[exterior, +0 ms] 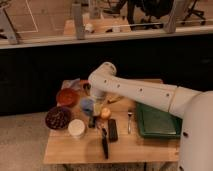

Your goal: Wipe red bowl with sponge

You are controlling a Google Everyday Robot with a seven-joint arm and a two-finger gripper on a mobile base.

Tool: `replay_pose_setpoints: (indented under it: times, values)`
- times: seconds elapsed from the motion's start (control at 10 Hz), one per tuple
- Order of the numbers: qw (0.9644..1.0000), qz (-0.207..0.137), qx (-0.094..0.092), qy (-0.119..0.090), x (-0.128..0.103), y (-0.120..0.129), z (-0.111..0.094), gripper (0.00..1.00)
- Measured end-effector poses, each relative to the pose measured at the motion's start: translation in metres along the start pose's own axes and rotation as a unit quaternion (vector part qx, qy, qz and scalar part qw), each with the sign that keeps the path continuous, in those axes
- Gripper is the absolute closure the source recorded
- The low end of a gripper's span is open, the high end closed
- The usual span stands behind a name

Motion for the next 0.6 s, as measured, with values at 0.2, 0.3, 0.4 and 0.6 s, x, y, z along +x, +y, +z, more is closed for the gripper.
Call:
replay_pose_setpoints:
  times: [0.2,0.3,0.4,0.6]
  values:
    - [1.0,-0.003,0.003,-0.002,-0.001,-0.01,0.004,0.2]
    - [1.0,-0.008,0.001,-0.002,-0.002,-0.012,0.01,0.2]
    - [0.9999,-0.014,-0.001,-0.002,-0.004,-0.013,0.018,0.2]
    - [0.9998,-0.018,-0.005,-0.003,-0.002,-0.016,0.026,0.23]
